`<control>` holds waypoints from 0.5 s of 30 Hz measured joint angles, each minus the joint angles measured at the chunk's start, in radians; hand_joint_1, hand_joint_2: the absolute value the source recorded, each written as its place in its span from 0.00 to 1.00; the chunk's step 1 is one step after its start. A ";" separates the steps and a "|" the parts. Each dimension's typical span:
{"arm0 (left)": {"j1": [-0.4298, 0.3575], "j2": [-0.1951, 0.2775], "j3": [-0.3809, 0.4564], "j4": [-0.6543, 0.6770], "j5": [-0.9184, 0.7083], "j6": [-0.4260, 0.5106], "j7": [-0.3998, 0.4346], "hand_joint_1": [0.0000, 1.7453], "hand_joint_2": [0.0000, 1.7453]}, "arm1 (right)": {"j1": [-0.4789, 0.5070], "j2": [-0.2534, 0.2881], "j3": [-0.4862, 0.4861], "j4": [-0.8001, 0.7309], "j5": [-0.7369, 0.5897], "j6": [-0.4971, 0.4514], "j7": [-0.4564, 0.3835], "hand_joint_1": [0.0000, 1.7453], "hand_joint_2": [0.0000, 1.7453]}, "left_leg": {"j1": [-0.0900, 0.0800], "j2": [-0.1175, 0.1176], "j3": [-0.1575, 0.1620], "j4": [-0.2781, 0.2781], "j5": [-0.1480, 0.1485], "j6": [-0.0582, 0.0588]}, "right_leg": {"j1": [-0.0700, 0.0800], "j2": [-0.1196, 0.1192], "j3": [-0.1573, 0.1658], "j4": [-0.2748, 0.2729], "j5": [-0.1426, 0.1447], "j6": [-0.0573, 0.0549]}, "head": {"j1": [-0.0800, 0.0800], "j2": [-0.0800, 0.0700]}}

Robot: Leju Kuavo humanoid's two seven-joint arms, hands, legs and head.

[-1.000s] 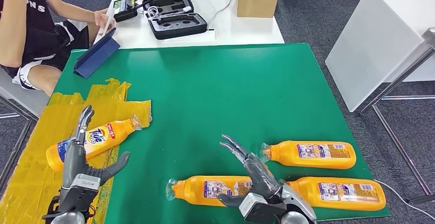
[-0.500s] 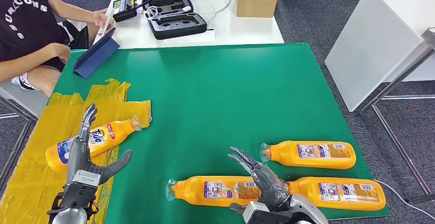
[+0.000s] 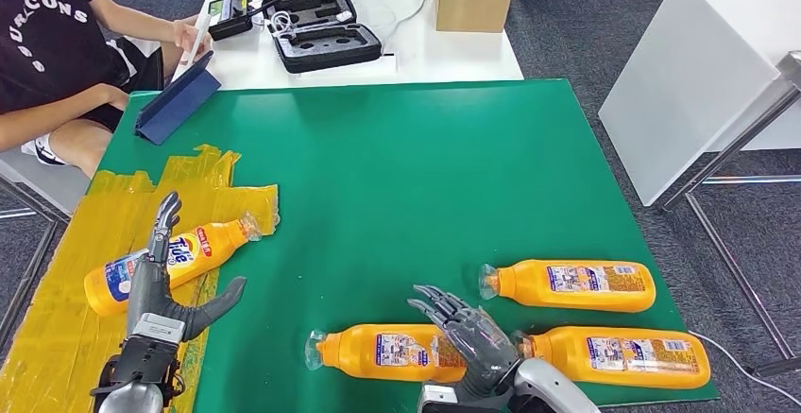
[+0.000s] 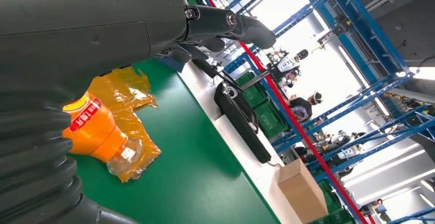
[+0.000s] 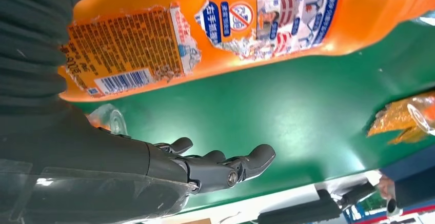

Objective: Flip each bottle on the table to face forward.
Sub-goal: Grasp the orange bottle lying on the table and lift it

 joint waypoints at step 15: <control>-0.004 -0.001 0.002 0.011 0.028 -0.001 -0.001 0.00 1.00 | -0.103 -0.078 0.075 0.119 0.113 0.031 0.106 0.00 1.00 | 0.000 0.000 0.001 0.000 0.000 0.000 | 0.000 0.000 0.001 0.000 0.000 0.000 | 0.000 0.000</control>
